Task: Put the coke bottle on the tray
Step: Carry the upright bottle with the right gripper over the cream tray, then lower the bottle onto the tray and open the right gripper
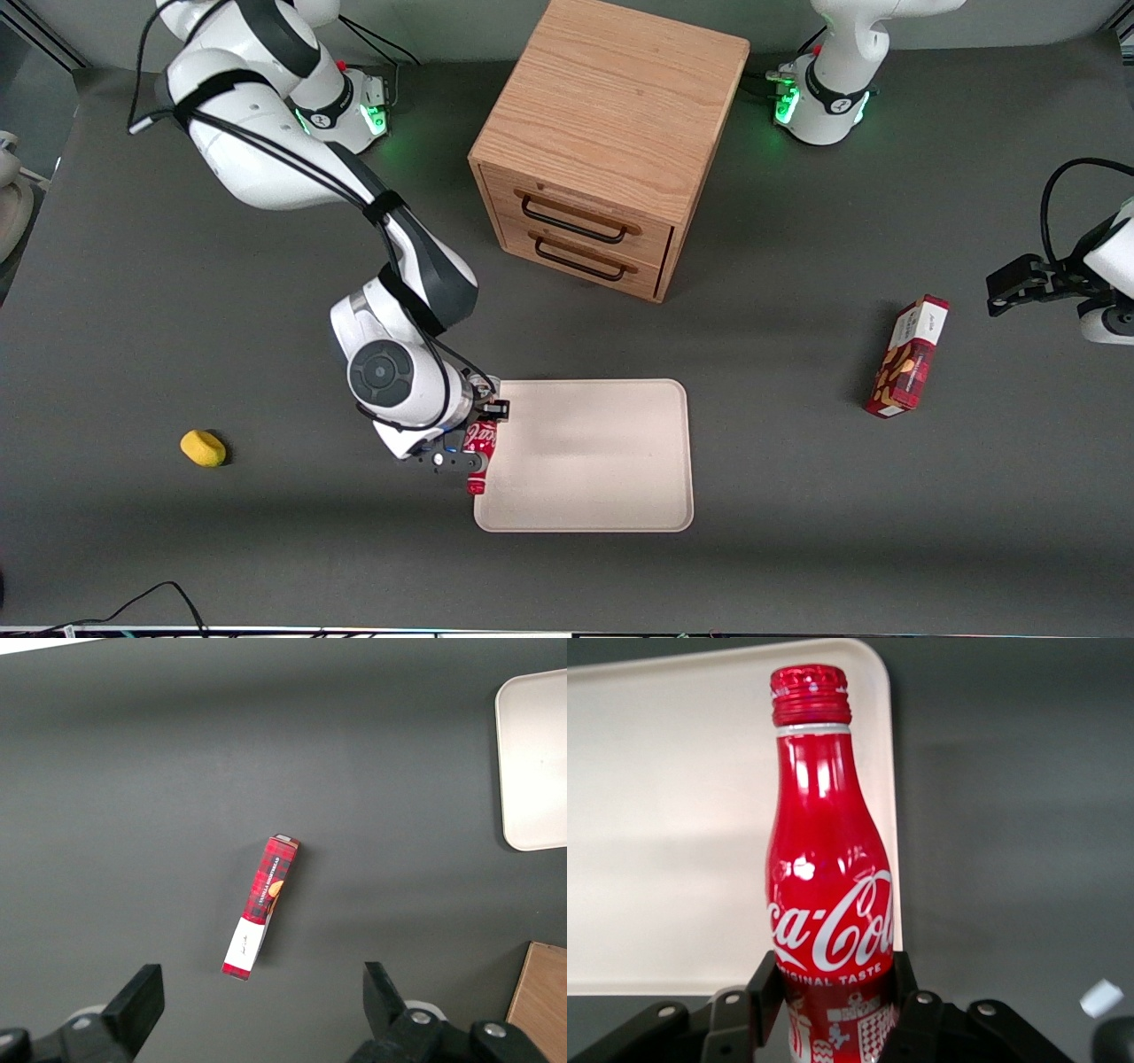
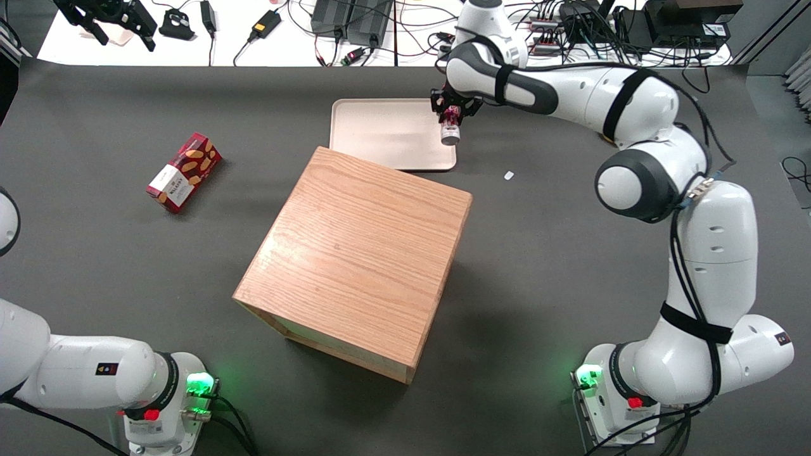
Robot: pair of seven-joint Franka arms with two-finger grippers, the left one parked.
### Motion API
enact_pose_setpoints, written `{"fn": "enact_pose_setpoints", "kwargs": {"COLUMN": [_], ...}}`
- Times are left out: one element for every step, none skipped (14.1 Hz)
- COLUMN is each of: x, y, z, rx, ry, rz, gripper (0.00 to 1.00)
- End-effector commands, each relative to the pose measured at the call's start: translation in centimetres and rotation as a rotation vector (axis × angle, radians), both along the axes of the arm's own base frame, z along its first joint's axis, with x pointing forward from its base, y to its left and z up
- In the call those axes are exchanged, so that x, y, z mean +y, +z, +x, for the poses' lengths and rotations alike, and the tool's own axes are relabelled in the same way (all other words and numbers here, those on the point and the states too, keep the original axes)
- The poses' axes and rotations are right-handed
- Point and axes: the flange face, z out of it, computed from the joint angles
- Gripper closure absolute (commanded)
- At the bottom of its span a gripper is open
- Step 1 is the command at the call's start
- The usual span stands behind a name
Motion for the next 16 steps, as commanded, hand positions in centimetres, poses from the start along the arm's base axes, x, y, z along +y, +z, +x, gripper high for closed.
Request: {"fn": "enact_pose_setpoints", "kwargs": {"x": [0.8, 1.3, 2.2, 2.2, 2.3, 2.3, 2.3, 2.1, 2.1, 1.9, 1.9, 1.9, 1.8, 1.8, 1.8, 1.8], "y": [-2.2, -3.3, -3.9, -4.6, -5.6, -6.4, -7.3, -7.7, -7.7, -7.8, -7.9, -7.9, -7.9, -7.9, -7.9, -7.7], "z": [1.1, 1.0, 0.6, 0.6, 0.5, 0.5, 0.5, 0.6, 0.6, 0.8, 0.7, 0.7, 0.8, 0.7, 0.7, 0.8], "rx": [-0.034, -0.039, -0.045, -0.044, -0.044, -0.049, -0.052, -0.06, -0.062, -0.063, -0.062, -0.062, -0.063, -0.062, -0.063, -0.064], "ry": [0.07, 0.075, 0.09, 0.095, 0.098, 0.095, 0.099, 0.095, 0.096, 0.093, 0.092, 0.09, 0.088, 0.091, 0.093, 0.091], "rz": [0.031, 0.036, 0.037, 0.035, 0.037, 0.032, 0.023, 0.02, 0.019, 0.014, 0.013, 0.013, 0.012, 0.01, 0.011, 0.011], "gripper": [0.81, 0.81, 0.81, 0.76, 0.74, 0.68, 0.65, 0.57, 0.53, 0.45, 0.33, 0.23, 0.0, 0.0, 0.0, 0.0]}}
